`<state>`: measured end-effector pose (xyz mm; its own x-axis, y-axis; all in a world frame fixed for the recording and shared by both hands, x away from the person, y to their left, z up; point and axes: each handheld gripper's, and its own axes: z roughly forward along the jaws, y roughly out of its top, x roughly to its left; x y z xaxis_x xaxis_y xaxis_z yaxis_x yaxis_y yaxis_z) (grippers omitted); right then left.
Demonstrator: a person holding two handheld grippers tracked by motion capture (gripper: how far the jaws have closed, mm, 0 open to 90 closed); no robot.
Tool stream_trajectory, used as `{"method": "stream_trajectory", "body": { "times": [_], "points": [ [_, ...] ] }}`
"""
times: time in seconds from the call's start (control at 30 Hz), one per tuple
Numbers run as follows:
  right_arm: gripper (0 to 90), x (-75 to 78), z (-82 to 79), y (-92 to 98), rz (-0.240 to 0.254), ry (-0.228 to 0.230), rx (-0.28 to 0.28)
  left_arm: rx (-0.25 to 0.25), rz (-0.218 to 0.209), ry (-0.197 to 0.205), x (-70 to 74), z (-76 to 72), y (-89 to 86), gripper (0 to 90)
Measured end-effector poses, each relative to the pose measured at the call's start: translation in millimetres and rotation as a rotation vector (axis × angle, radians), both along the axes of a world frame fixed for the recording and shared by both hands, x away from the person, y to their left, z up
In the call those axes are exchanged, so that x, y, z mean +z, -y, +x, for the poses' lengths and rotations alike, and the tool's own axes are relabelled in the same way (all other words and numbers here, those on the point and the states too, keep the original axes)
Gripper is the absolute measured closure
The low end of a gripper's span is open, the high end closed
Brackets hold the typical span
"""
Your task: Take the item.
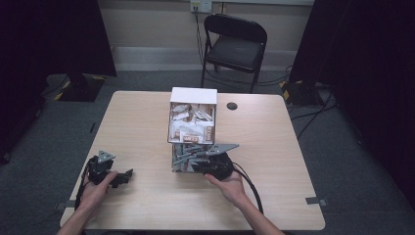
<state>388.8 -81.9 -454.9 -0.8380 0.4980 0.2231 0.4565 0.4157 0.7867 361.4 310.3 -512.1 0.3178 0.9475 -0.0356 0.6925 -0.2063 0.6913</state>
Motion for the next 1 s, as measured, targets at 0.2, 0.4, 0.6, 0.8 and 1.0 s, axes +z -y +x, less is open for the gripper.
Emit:
{"method": "stream_trajectory", "body": {
  "times": [0.2, 0.4, 0.6, 0.8, 1.0],
  "points": [
    [87.2, 0.8, -1.3, -0.5, -0.003, 0.009, -0.001, 0.0, 0.002, -0.001, 0.1, 0.0, -0.1, 0.1],
    [87.5, 2.1, -2.2, -0.7, -0.001, 0.016, -0.001, -0.001, 0.002, -0.001, 0.2, -0.1, -0.1, 0.1],
    [87.9, 6.1, -3.8, -0.4, 0.014, 0.021, -0.001, -0.001, 0.0, -0.001, 0.1, 0.0, -0.1, 0.1],
    [88.5, 10.7, -4.2, 0.4, 0.038, 0.025, -0.004, -0.001, 0.002, -0.001, 0.2, -0.1, -0.1, 0.1],
    [88.6, 12.4, -4.7, 0.8, 0.04, 0.028, -0.001, -0.001, 0.001, 0.0, 0.1, 0.0, -0.1, 0.1]
  ]
}}
